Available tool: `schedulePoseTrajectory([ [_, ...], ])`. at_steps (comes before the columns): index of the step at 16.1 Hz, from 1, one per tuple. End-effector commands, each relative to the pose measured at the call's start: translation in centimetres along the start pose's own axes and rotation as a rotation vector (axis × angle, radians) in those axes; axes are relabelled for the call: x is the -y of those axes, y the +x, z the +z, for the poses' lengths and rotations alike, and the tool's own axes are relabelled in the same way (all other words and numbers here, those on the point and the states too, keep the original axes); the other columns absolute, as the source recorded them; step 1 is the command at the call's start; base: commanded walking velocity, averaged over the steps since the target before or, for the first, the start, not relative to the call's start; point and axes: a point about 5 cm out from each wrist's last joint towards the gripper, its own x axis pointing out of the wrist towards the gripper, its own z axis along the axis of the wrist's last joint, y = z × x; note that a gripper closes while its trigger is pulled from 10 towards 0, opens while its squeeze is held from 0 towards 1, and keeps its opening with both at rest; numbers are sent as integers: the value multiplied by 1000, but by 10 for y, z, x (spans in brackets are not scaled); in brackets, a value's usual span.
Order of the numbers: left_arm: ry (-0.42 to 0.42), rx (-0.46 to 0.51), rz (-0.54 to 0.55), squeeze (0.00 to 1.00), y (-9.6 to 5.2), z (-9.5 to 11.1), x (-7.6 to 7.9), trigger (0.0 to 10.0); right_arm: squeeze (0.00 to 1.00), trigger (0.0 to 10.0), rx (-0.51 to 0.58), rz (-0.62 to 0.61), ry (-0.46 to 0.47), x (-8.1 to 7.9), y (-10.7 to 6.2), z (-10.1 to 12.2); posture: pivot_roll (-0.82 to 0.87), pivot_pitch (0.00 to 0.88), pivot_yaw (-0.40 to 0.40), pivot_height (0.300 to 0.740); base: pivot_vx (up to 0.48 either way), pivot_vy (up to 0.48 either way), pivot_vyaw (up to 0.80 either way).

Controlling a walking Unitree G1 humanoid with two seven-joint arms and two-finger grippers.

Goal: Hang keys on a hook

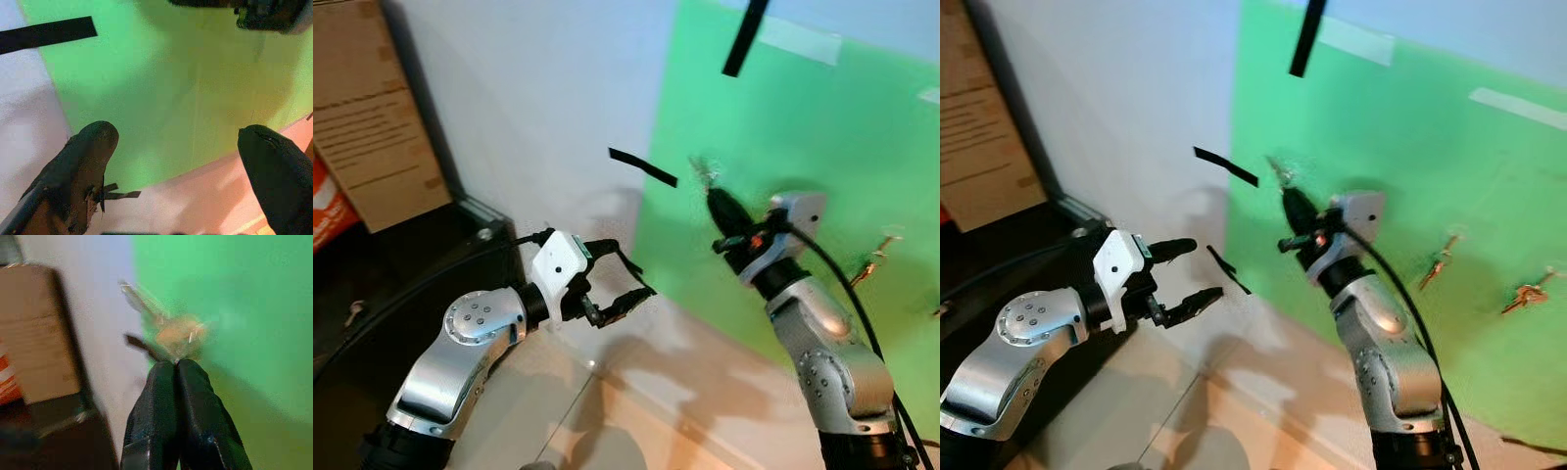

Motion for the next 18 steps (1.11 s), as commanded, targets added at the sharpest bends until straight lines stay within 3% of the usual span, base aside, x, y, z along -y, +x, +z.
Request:
schedulePoseTrajectory([
  [1,14,-4,-8,118,2,1,1,10000,0,10000,-25,57,-11,-9,-1,-3,42,0,-69,740,0,0,0],
  [6,15,-2,-7,114,2,1,1,10000,0,10000,7,66,-4,-9,1,3,41,0,-69,740,0,0,0],
  [13,13,-1,-8,118,3,1,1,10000,0,10000,23,-26,33,4,9,9,42,0,-71,740,0,0,0],
  [18,10,-5,12,118,1,0,0,10000,0,10000,-6,-49,36,7,6,3,37,0,-68,740,0,0,0],
])
